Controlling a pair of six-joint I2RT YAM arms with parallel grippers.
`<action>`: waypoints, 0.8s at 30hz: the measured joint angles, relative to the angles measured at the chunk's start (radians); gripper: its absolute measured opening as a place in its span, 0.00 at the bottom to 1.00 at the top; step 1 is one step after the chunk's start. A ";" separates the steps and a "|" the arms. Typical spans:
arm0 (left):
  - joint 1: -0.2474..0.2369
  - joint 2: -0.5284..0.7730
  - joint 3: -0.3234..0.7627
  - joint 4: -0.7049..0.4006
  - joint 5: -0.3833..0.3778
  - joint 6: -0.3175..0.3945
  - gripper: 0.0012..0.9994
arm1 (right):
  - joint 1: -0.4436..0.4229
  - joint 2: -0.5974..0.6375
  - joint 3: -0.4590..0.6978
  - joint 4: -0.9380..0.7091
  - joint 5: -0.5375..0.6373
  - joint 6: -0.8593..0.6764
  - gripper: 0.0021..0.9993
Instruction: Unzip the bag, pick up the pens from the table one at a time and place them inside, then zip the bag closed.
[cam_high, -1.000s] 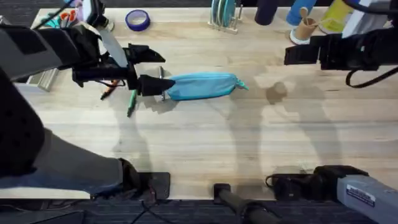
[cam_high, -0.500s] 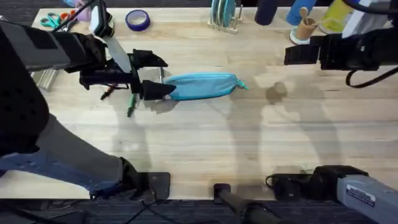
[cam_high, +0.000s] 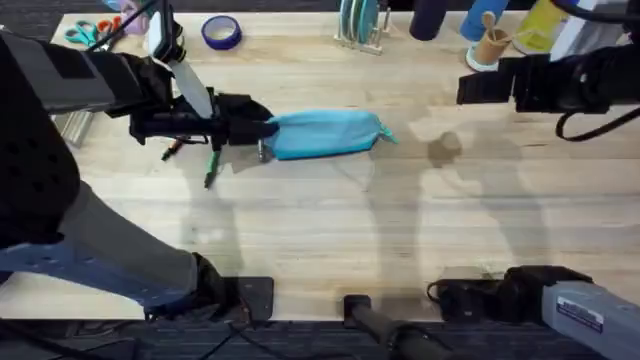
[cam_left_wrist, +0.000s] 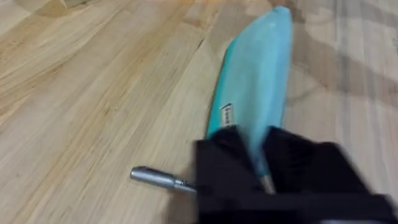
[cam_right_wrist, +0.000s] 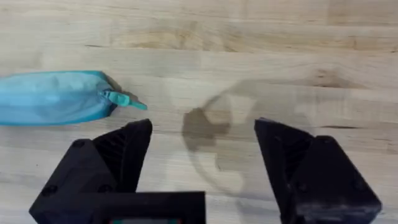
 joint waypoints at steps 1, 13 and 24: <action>-0.002 0.000 0.000 0.001 0.002 0.000 0.07 | 0.000 0.000 0.000 0.000 0.000 0.000 1.00; -0.003 0.000 0.000 0.001 0.003 -0.003 0.04 | 0.000 0.000 0.000 0.000 0.000 0.000 1.00; -0.003 0.000 0.000 0.001 0.003 -0.019 0.04 | 0.000 0.000 0.000 0.000 0.000 0.000 1.00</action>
